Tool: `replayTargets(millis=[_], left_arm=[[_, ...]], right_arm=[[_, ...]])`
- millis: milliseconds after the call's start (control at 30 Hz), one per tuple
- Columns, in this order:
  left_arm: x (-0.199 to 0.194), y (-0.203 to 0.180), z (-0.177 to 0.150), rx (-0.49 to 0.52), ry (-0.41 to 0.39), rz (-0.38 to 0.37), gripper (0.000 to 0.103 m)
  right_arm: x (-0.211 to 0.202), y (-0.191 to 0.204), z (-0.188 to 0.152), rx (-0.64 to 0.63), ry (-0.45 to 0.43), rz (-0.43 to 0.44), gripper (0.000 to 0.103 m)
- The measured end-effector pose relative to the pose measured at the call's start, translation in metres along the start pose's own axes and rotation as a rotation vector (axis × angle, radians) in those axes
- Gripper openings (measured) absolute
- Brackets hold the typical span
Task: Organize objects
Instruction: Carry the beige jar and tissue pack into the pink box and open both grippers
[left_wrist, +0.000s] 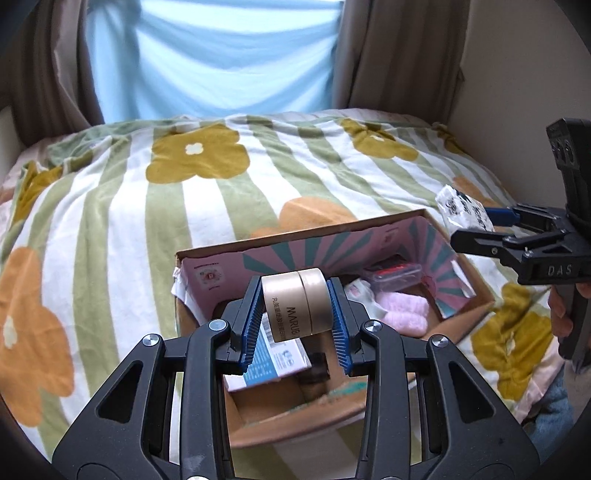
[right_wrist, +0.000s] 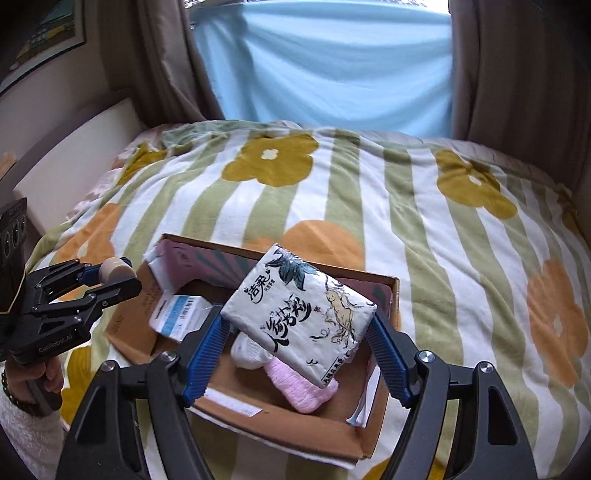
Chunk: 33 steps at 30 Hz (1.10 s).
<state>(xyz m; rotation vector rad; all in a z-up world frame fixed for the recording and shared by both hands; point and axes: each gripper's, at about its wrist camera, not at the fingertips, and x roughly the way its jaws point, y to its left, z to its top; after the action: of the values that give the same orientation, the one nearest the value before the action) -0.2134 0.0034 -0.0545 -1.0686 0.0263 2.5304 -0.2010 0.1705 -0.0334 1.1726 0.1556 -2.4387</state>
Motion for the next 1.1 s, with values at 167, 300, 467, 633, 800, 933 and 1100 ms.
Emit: replayTargets(millis=[167,300,467,633,800,933,1100], left_arm=[[0.031,0.009,0.004,-0.057,0.042,0.006,0.031],[0.046,0.011,0.002,-0.064,0.068,0.013,0.031],[0.05,0.01,0.0,-0.059,0.077,0.054,0.031],[0.044,0.011,0.0,-0.062,0.053,0.103,0.041],[0.036,0.017,-0.003,-0.093,0.022,0.111,0.103],[0.034,0.014,-0.007,-0.072,0.029,0.125,0.103],[0.027,0.011,-0.009,-0.067,0.03,0.139,0.103]], right_arm=[[0.026,-0.008,-0.001,0.025,0.042,-0.012,0.072],[0.041,-0.016,-0.005,0.059,0.069,-0.011,0.072],[0.046,-0.018,-0.007,0.059,0.072,-0.025,0.072],[0.046,-0.02,-0.005,0.073,0.069,-0.029,0.072],[0.049,-0.024,-0.008,0.11,0.091,-0.006,0.098],[0.052,-0.022,-0.011,0.104,0.109,0.003,0.103],[0.044,-0.018,-0.014,0.105,0.085,-0.019,0.103]])
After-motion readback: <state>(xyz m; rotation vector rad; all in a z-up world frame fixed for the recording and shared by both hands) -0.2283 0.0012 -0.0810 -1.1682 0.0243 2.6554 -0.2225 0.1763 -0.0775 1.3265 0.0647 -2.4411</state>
